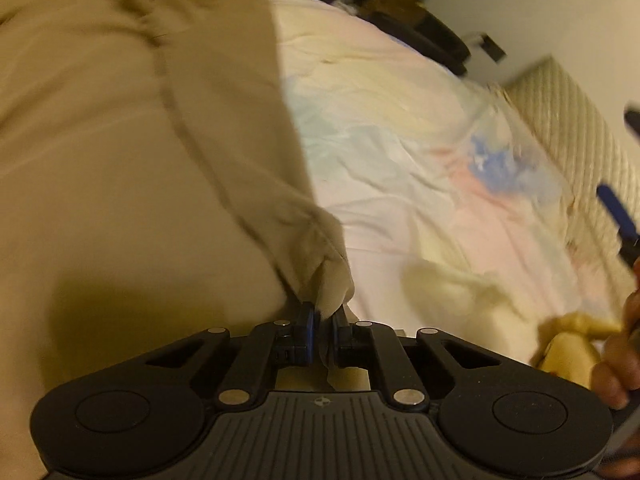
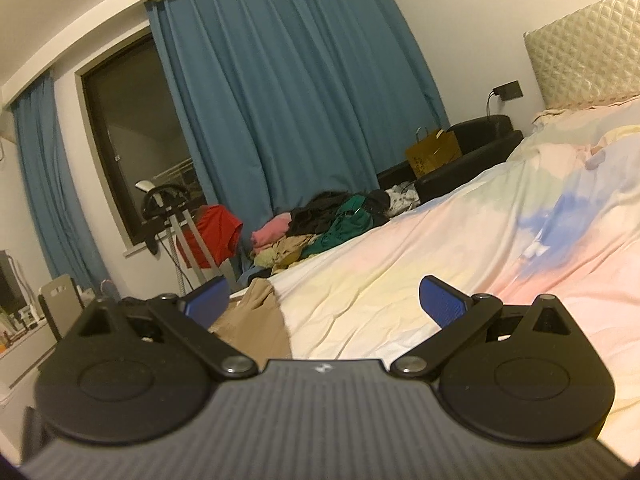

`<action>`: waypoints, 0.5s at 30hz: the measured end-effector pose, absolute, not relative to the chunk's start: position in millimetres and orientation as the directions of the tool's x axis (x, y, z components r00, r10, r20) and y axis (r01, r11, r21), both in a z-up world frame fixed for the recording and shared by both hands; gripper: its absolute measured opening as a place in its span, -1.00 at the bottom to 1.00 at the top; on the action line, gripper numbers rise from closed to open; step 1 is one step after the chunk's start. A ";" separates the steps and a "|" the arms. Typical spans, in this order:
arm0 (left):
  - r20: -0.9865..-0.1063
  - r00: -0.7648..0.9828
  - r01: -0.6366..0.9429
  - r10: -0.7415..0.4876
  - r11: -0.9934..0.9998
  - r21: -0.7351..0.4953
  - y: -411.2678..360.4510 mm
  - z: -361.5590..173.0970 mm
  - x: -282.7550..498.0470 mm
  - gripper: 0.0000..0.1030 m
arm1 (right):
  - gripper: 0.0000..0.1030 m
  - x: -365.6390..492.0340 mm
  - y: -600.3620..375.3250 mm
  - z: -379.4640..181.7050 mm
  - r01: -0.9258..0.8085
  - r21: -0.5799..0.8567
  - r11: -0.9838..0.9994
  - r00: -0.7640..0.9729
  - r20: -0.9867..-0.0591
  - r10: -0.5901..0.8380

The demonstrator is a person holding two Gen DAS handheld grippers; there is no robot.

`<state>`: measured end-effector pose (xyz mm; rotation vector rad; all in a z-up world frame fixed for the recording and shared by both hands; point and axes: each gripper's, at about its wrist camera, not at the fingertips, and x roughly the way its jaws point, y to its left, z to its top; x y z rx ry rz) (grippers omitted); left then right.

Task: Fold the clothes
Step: 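Grasp the shirt hem edge with the left gripper and lift it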

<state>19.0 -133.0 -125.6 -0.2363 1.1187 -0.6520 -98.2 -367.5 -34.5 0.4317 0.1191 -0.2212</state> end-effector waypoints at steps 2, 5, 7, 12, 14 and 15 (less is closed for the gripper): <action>-0.774 0.298 0.344 -0.559 0.819 -0.460 -117.0 -126.6 20.8 -0.80 | 1.00 -96.6 -362.8 -34.5 0.229 0.395 0.890 0.970 -0.165 -0.176; -0.790 0.334 0.324 -0.515 0.849 -0.416 -98.9 -126.4 19.2 -0.67 | 1.00 -94.4 -355.7 -33.4 0.223 0.376 0.899 0.970 -0.174 -0.168; -0.783 0.364 0.320 -0.505 0.857 -0.404 -88.6 -122.6 15.4 -0.48 | 1.00 -92.9 -352.0 -33.2 0.221 0.365 0.904 0.970 -0.181 -0.164; -0.692 0.451 0.460 -0.563 0.811 -0.360 -94.3 -95.8 -11.1 0.04 | 1.00 -90.1 -346.0 -34.4 0.218 0.353 0.910 0.968 -0.198 -0.155; -0.678 0.440 0.538 -0.588 0.778 -0.325 -110.2 -93.7 -20.2 0.07 | 1.00 -89.5 -344.8 -34.9 0.217 0.350 0.911 0.967 -0.202 -0.153; -0.683 0.430 0.566 -0.591 0.765 -0.306 -118.2 -95.7 -22.9 0.07 | 1.00 -89.5 -344.3 -34.9 0.216 0.348 0.912 0.967 -0.203 -0.152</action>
